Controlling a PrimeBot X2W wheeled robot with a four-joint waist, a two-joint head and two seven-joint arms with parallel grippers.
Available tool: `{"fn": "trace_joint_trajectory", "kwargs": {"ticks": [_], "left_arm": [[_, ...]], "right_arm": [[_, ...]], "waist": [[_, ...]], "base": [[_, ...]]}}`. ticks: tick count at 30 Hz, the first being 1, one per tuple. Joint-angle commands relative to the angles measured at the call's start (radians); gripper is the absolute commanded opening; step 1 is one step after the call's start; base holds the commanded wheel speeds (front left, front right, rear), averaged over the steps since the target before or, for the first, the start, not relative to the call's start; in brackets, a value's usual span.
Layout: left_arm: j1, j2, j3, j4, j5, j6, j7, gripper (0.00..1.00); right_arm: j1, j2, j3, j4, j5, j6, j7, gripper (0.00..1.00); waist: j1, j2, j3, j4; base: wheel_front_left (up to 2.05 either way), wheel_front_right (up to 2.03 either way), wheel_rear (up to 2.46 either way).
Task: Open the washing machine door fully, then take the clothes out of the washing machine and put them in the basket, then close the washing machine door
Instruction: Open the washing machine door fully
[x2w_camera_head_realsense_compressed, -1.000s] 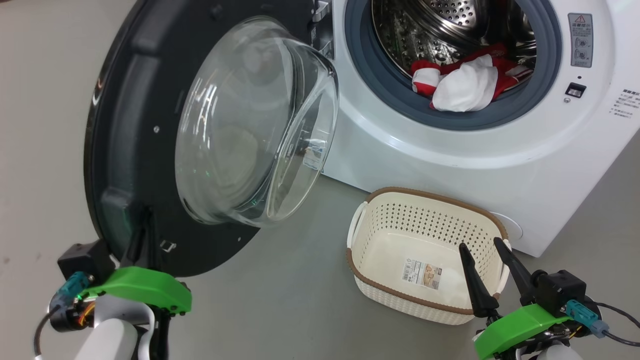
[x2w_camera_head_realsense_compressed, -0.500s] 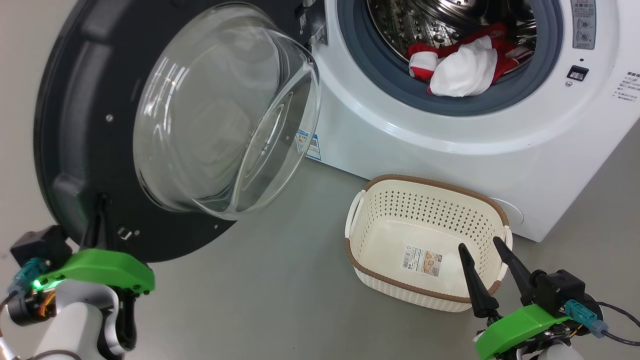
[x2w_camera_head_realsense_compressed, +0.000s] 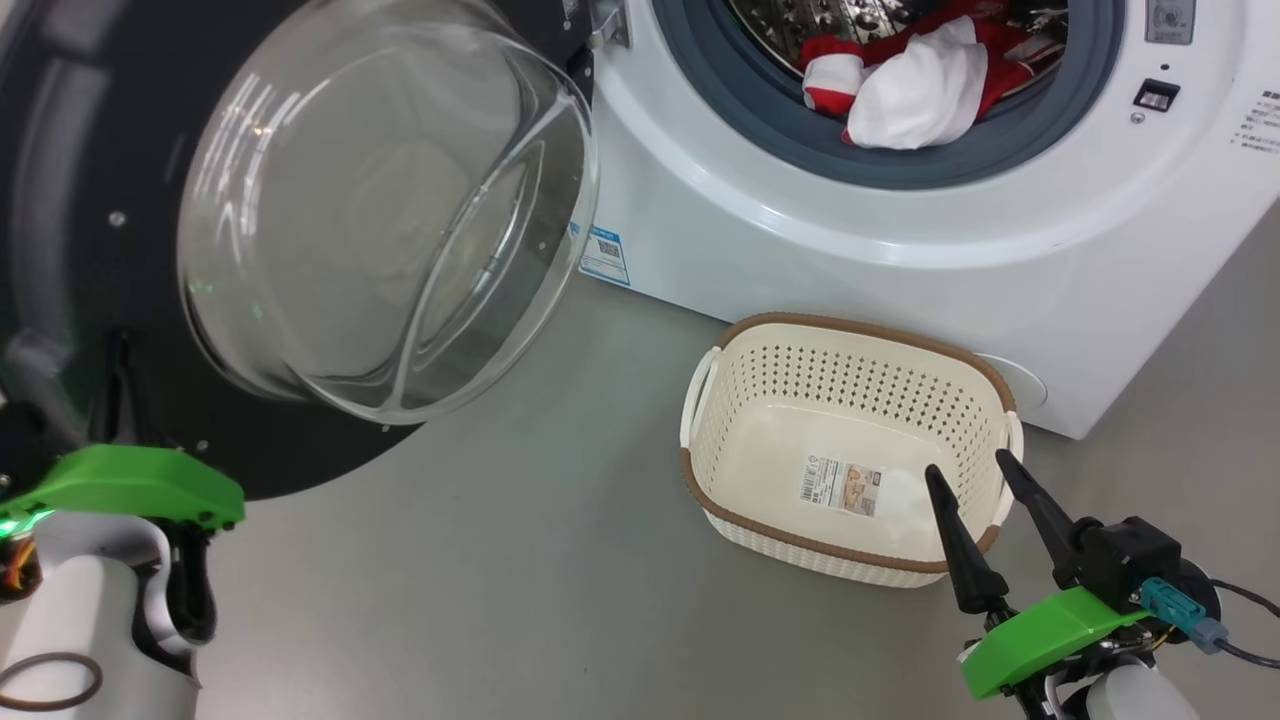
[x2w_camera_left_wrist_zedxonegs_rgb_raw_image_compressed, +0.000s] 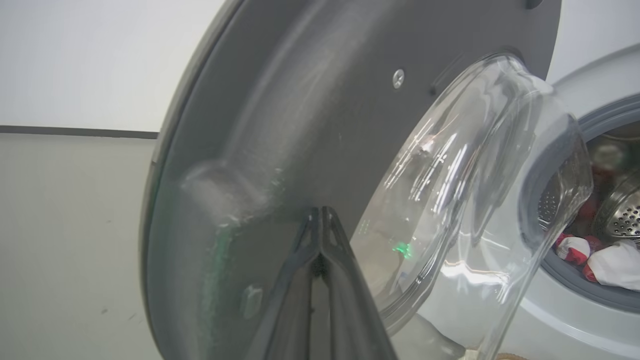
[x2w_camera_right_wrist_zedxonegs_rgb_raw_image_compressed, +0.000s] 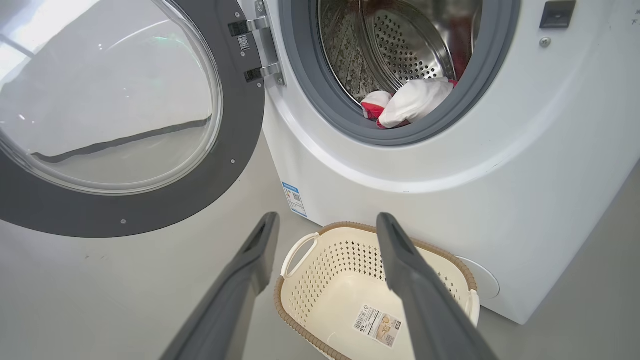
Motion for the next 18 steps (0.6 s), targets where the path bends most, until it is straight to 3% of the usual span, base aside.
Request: {"fn": "trace_joint_trajectory", "kwargs": {"ticks": [1, 18], "left_arm": [[-0.047, 0.052, 0.06, -0.005, 0.013, -0.003, -0.012, 0.0], [-0.085, 0.045, 0.217, 0.082, 0.098, -0.041, -0.012, 0.0]], "right_arm": [[-0.031, -0.01, 0.028, -0.025, -0.013, 0.005, -0.006, 1.0], [-0.05, -0.034, 0.039, -0.026, -0.009, 0.005, -0.006, 1.0]], "waist": [[-0.0001, -0.0001, 0.011, -0.009], [-0.0001, -0.0001, 0.049, -0.042]], "base": [[0.0, 0.0, 0.0], [0.0, 0.0, 0.0]]}}
